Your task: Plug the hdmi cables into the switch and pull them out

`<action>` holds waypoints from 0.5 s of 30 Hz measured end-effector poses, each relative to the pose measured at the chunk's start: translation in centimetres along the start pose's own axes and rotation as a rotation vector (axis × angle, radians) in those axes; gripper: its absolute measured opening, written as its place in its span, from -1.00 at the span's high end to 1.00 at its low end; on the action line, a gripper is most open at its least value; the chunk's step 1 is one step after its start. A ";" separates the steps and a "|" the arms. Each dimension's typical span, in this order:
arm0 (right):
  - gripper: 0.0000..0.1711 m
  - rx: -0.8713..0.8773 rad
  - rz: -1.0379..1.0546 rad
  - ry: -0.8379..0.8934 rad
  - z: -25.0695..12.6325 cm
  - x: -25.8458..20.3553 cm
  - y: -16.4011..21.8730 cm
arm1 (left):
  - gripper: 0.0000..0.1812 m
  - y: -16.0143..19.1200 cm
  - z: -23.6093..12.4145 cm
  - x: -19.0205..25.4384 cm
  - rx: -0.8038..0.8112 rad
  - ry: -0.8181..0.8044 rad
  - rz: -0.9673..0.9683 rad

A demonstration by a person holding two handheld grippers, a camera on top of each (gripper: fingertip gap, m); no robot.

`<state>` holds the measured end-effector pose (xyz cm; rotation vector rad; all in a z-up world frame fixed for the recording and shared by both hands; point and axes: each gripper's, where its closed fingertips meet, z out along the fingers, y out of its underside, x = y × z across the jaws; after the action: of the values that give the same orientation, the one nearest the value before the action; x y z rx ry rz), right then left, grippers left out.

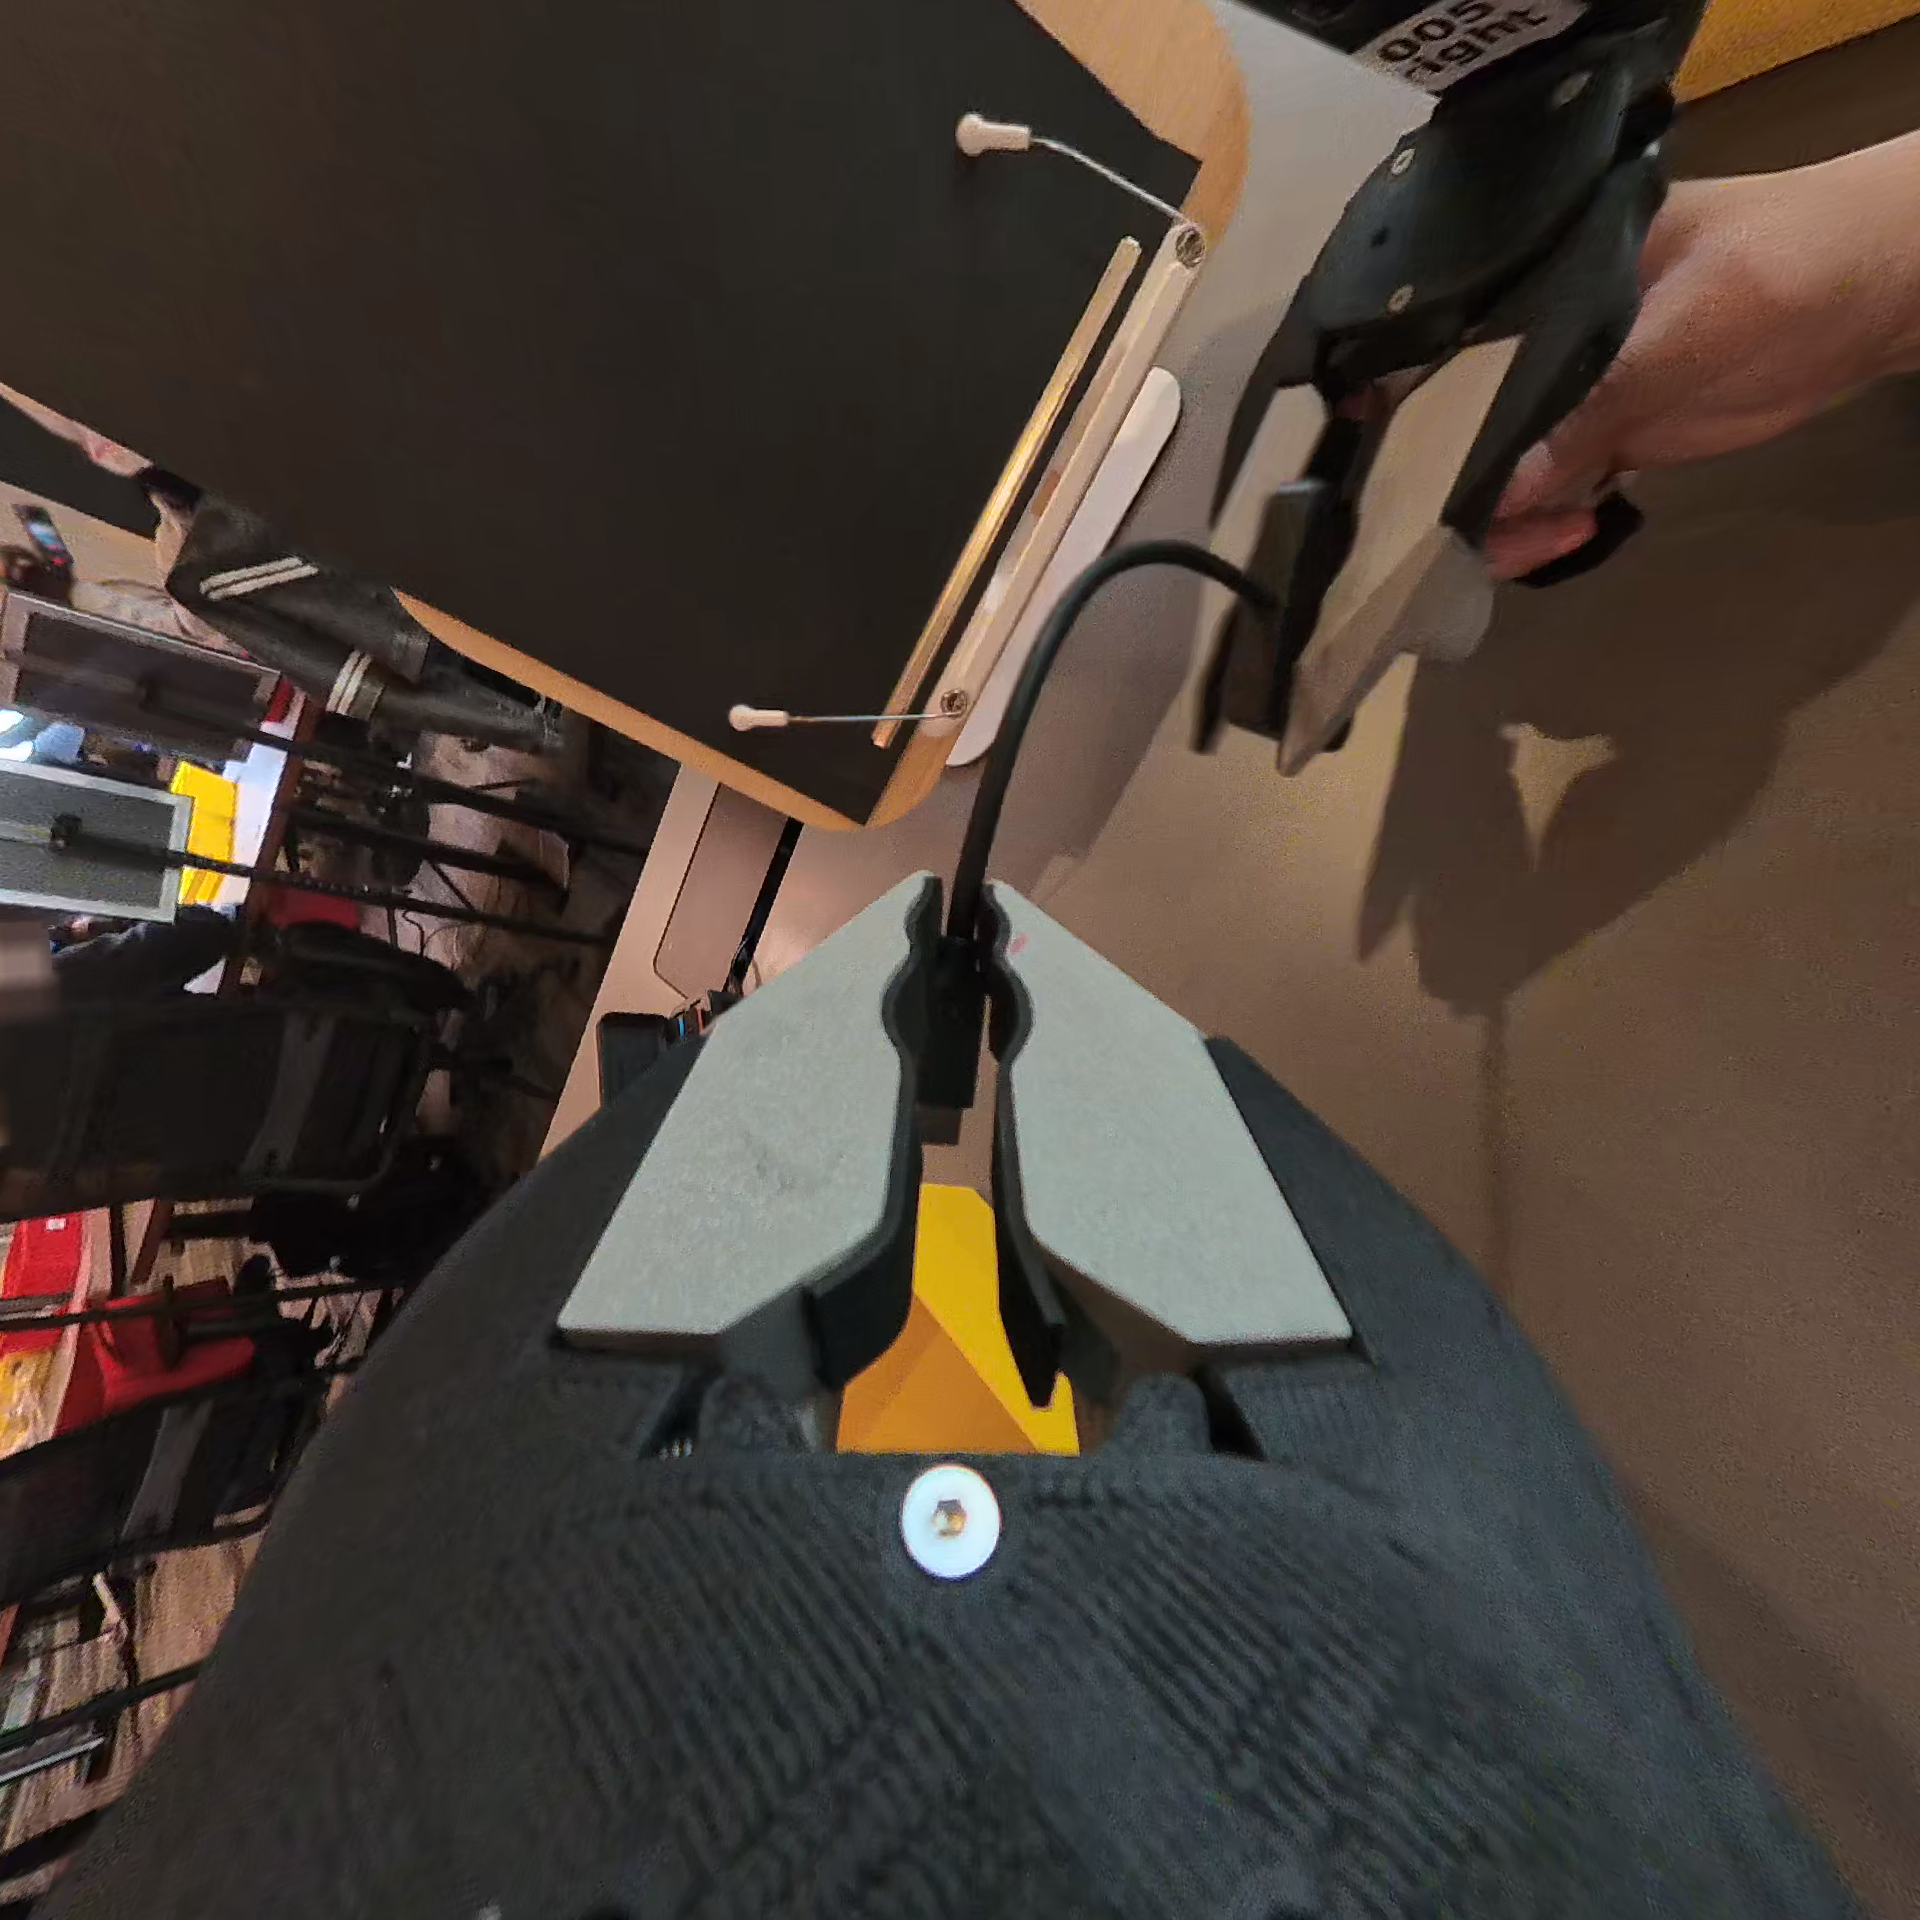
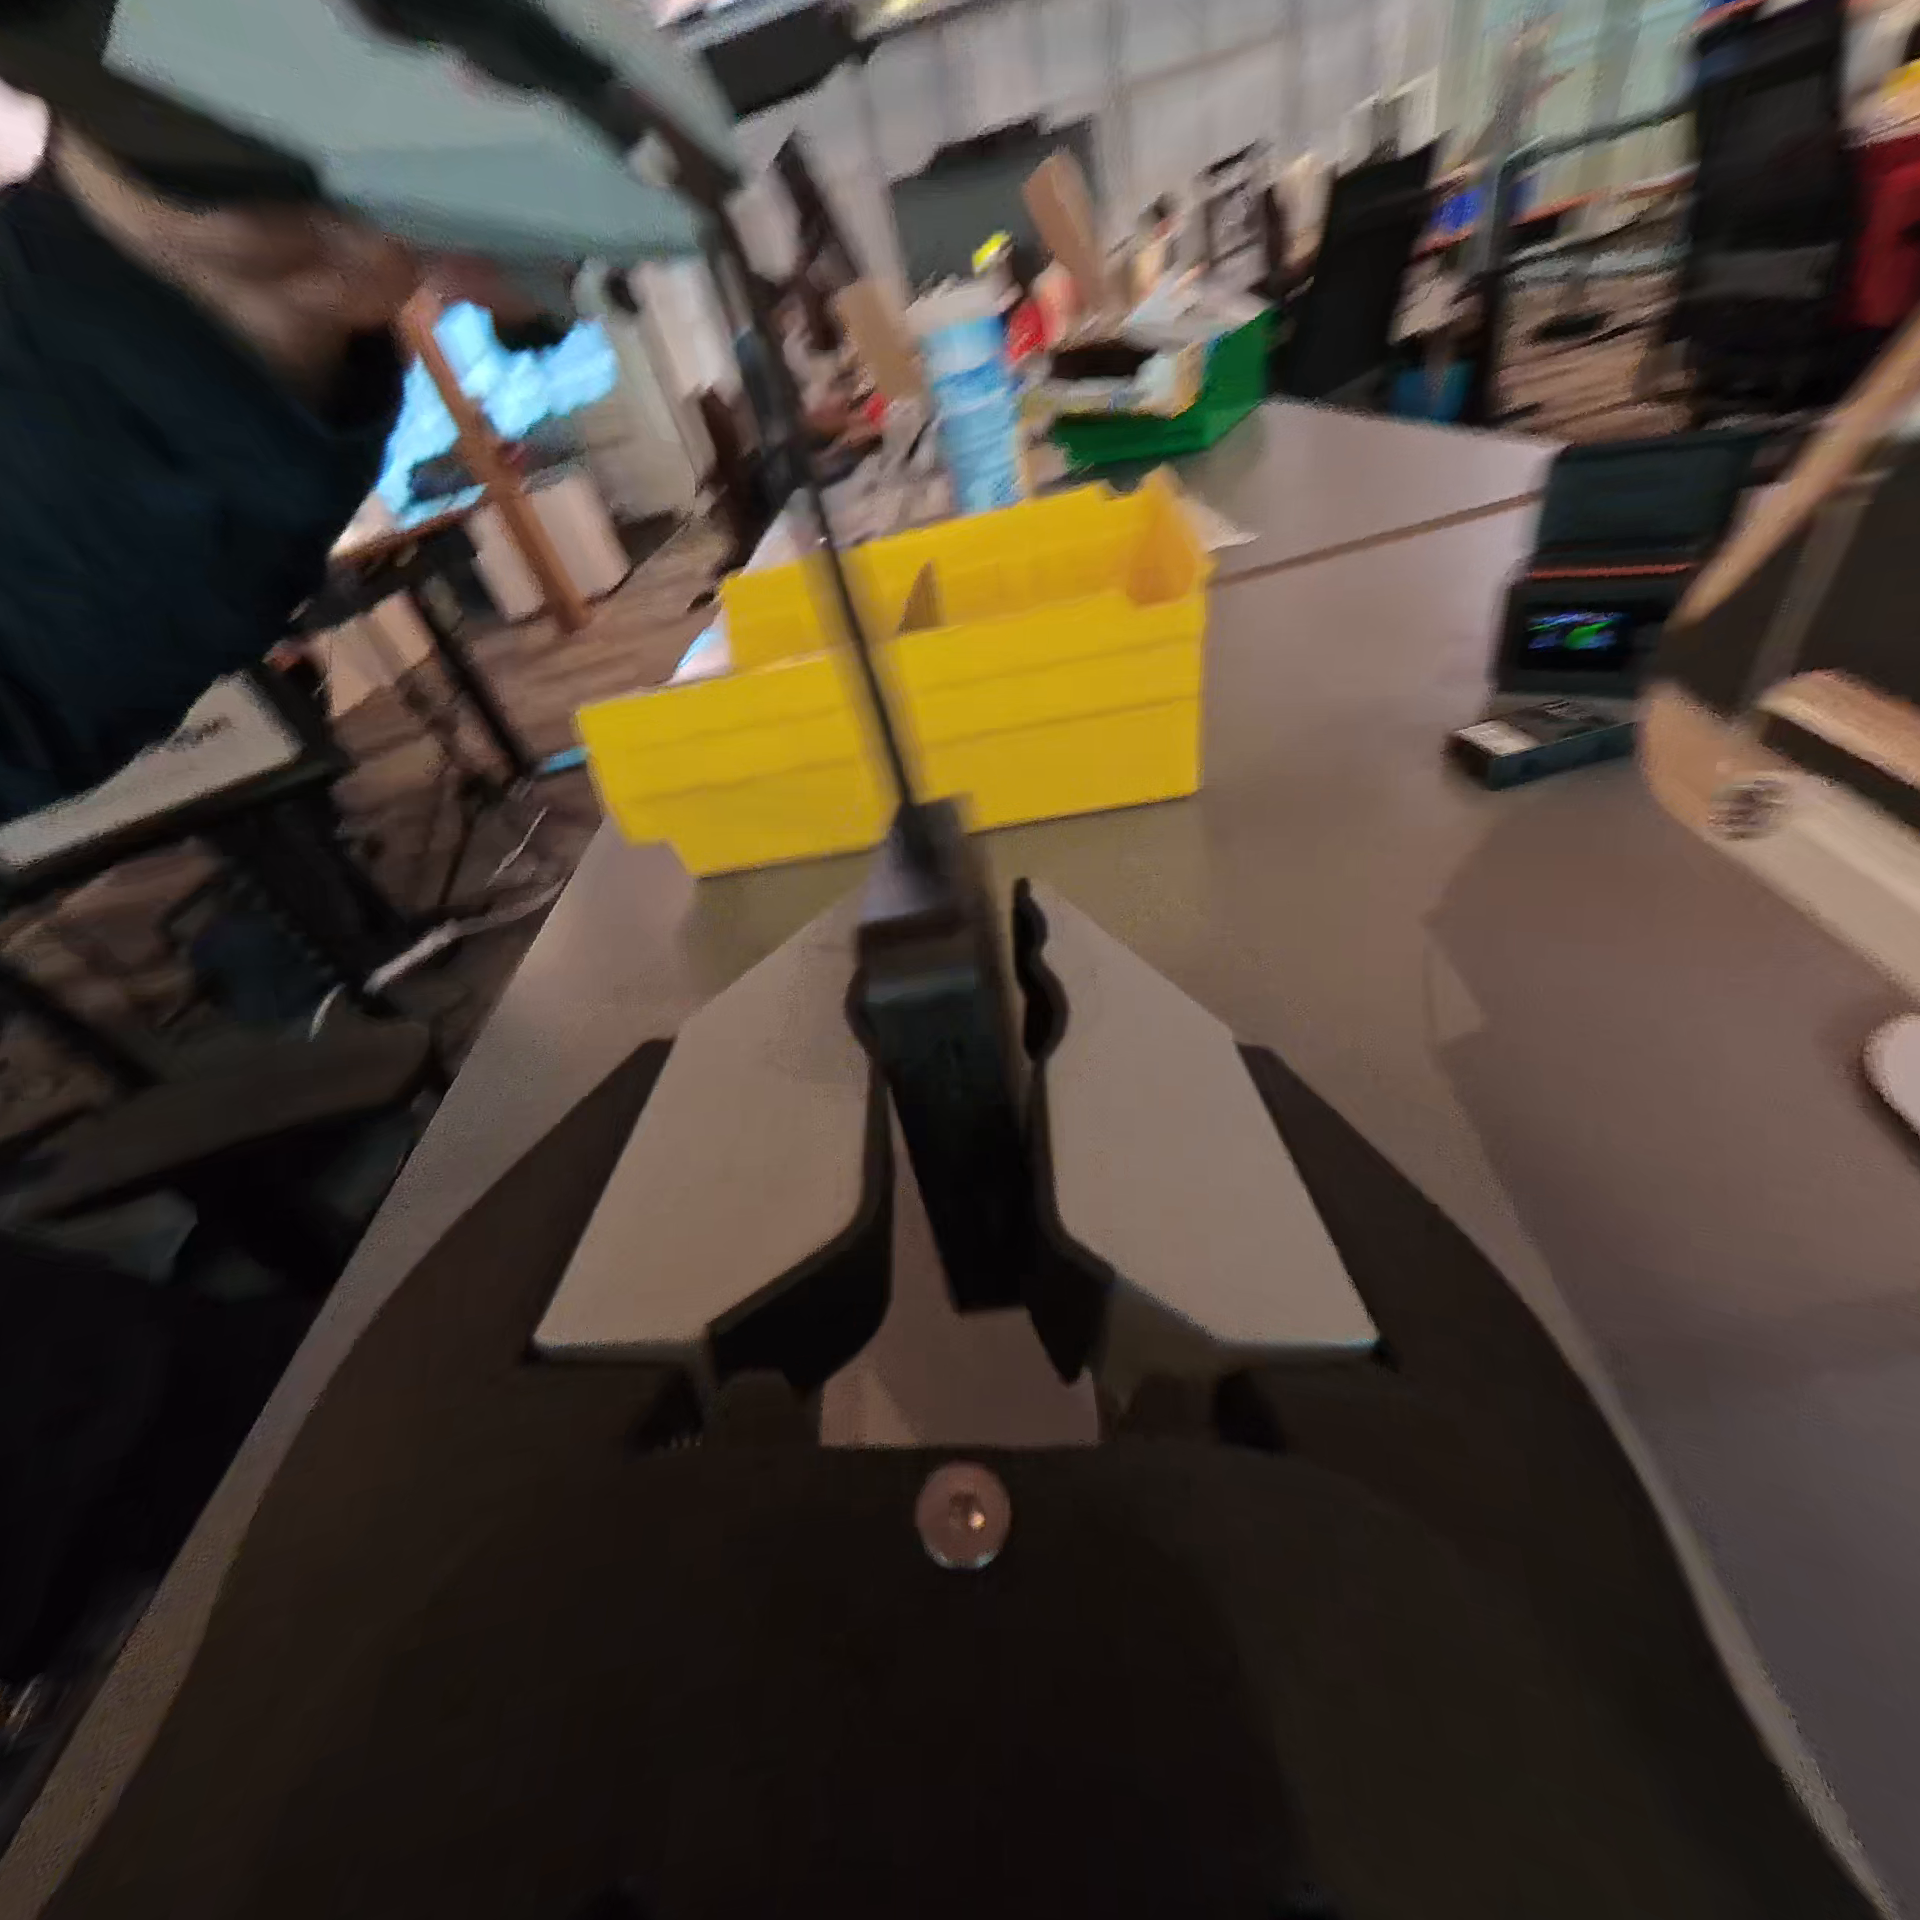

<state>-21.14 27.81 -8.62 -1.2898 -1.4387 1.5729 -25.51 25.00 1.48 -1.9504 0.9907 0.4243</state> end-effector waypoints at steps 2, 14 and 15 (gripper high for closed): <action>0.84 -0.065 -0.004 -0.101 0.3 -1.7 0.9 | 0.95 0.6 0.0 -0.3 -0.036 -0.021 0.004; 0.82 -0.013 0.886 -0.740 -0.8 -5.7 -0.3 | 0.34 2.6 -1.8 1.4 -0.093 -0.233 0.224; 0.84 -0.006 0.903 -0.748 -0.6 -5.7 -0.4 | 0.35 1.8 -2.1 2.6 -0.064 -0.247 0.278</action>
<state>-18.80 22.83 -6.79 -1.5408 -1.2906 2.8785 -25.48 21.43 -0.01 -1.7675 1.0985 0.8412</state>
